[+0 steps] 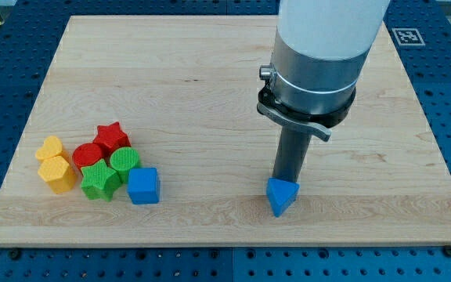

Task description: Push the blue triangle towards left

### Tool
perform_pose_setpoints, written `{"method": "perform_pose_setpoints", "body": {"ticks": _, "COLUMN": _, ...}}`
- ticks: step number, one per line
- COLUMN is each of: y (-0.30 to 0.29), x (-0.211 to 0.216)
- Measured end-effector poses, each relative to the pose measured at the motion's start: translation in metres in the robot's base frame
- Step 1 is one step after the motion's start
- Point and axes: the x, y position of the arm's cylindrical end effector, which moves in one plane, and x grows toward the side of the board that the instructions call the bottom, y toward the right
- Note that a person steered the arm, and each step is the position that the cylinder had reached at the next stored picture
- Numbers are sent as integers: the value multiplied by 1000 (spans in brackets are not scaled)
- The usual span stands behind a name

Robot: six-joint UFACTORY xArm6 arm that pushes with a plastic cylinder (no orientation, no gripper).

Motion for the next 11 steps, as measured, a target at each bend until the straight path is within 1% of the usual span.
{"method": "perform_pose_setpoints", "body": {"ticks": 1, "y": 33, "x": 13}}
{"method": "perform_pose_setpoints", "body": {"ticks": 2, "y": 58, "x": 35}}
{"method": "perform_pose_setpoints", "body": {"ticks": 3, "y": 55, "x": 41}}
{"method": "perform_pose_setpoints", "body": {"ticks": 4, "y": 33, "x": 35}}
{"method": "perform_pose_setpoints", "body": {"ticks": 5, "y": 2, "x": 20}}
{"method": "perform_pose_setpoints", "body": {"ticks": 6, "y": -34, "x": 14}}
{"method": "perform_pose_setpoints", "body": {"ticks": 7, "y": -77, "x": 14}}
{"method": "perform_pose_setpoints", "body": {"ticks": 9, "y": -142, "x": 10}}
{"method": "perform_pose_setpoints", "body": {"ticks": 10, "y": -153, "x": 7}}
{"method": "perform_pose_setpoints", "body": {"ticks": 11, "y": -133, "x": 8}}
